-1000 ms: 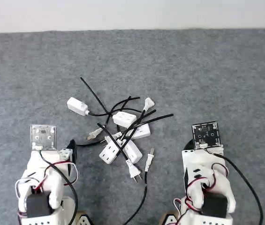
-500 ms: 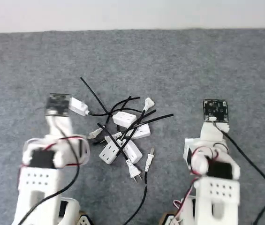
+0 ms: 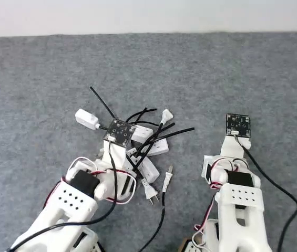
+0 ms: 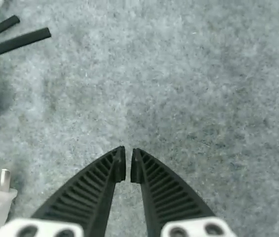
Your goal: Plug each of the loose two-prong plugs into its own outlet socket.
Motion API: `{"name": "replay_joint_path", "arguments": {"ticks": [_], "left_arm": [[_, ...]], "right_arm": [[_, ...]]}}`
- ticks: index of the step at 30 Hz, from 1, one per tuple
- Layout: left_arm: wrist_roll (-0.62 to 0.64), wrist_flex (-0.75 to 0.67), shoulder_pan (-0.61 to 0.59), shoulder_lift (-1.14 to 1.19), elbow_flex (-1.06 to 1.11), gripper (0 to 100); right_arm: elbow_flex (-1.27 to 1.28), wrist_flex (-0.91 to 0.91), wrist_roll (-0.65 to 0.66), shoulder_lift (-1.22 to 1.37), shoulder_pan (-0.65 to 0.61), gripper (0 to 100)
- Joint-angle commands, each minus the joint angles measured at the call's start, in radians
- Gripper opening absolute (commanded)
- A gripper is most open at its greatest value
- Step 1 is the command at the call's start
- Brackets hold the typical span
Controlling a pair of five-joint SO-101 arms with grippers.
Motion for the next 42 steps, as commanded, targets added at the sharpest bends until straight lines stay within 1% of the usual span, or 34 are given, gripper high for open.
{"name": "replay_joint_path", "arguments": {"ticks": [1, 6, 9, 13, 19, 22, 25, 27, 29, 33, 34, 36, 39, 40, 42], "left_arm": [[-0.072, -0.106, -0.072, 0.002, 0.054, 24], [-0.094, -0.147, -0.095, 0.003, 0.097, 26], [-0.140, -0.175, -0.103, 0.003, 0.108, 26], [-0.157, -0.253, -0.107, 0.029, 0.142, 26], [-0.169, -0.307, -0.107, 0.272, 0.053, 26], [-0.169, -0.301, -0.107, 0.390, -0.021, 26], [-0.169, -0.288, -0.104, 0.456, -0.071, 20], [-0.169, -0.296, -0.098, 0.460, -0.076, 12], [-0.166, -0.302, -0.098, 0.460, -0.087, 1], [-0.160, -0.316, -0.103, 0.460, -0.090, 1], [-0.137, -0.316, -0.103, 0.459, -0.090, 1], [-0.052, -0.270, -0.107, 0.430, -0.093, 1], [0.064, -0.138, -0.101, 0.307, -0.110, 1], [0.080, -0.094, -0.101, 0.245, -0.113, 1], [0.064, -0.032, -0.109, 0.103, -0.107, 1]], "right_arm": [[-0.012, -0.018, -0.012, 0.005, 0.001, 3.6], [-0.014, -0.018, -0.014, 0.005, 0.001, 3.6], [-0.014, -0.018, -0.014, 0.005, 0.001, 3.6], [-0.014, -0.018, -0.014, 0.005, 0.001, 3.6], [-0.014, -0.019, -0.015, 0.005, 0.001, 3.6], [-0.014, -0.019, -0.015, 0.005, 0.001, 3.5], [-0.014, -0.024, -0.015, 0.005, 0.001, 3.3], [-0.006, -0.053, -0.015, 0.005, 0.001, 3.2], [0.006, -0.082, -0.015, 0.007, 0.001, 3.2], [0.031, -0.131, -0.014, 0.007, 0.001, 3.2], [0.034, -0.137, -0.014, 0.007, 0.001, 3.2], [0.035, -0.143, -0.014, 0.007, 0.001, 3.2], [0.035, -0.143, -0.014, 0.008, -0.001, 3.2], [0.035, -0.143, -0.014, 0.010, -0.002, 3.2], [0.035, -0.143, -0.014, 0.013, -0.004, 3.2]]}}
